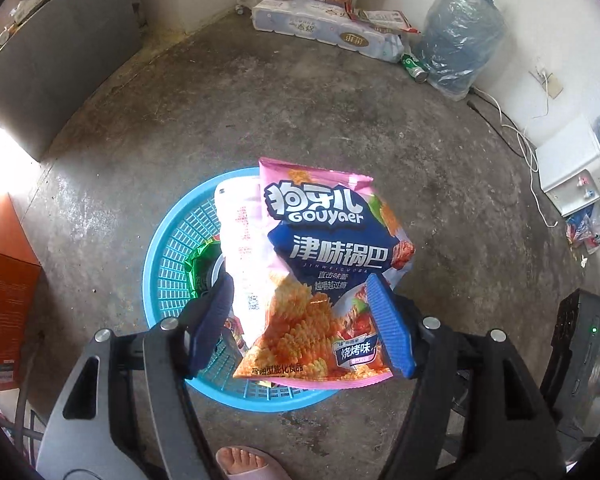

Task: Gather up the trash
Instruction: 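Open both tools to drop the bottle and chip bag into the basket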

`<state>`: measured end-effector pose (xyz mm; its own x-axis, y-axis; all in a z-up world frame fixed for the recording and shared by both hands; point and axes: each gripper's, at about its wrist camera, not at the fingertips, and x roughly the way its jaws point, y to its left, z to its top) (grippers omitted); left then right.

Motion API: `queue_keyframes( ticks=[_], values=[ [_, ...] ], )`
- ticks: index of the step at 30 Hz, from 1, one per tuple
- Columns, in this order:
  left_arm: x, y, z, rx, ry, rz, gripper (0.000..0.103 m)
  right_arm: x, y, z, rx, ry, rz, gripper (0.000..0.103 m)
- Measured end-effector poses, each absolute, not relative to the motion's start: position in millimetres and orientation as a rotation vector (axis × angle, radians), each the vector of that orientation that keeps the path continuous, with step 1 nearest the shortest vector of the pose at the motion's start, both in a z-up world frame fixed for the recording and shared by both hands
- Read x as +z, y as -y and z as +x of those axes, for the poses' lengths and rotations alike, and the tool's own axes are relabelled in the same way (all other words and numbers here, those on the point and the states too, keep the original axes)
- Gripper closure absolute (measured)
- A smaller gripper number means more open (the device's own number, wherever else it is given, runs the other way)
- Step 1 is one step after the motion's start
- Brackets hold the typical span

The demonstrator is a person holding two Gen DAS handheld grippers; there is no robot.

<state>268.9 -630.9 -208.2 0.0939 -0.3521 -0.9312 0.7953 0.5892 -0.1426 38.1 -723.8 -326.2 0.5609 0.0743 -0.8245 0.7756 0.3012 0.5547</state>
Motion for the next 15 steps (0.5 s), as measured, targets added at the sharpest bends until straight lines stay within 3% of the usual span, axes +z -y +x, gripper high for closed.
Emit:
queue_keyframes(
  ticks=[6, 12, 15],
  values=[
    [-144.2, 565.2, 273.7, -0.948, -1.151, 0.335, 0.038, -298.0, 707.6, 43.3, -0.530, -0.856, 1.127, 0.043],
    [-56.4, 464.7, 247.6, -1.007, -0.989, 0.307, 0.038, -249.0, 679.0, 32.4, -0.509, -0.816, 1.037, 0.043],
    [-14.5, 404.2, 227.7, -1.027, -0.914, 0.239, 0.031, -213.8, 654.0, 22.2, -0.490, -0.787, 0.955, 0.043]
  ],
)
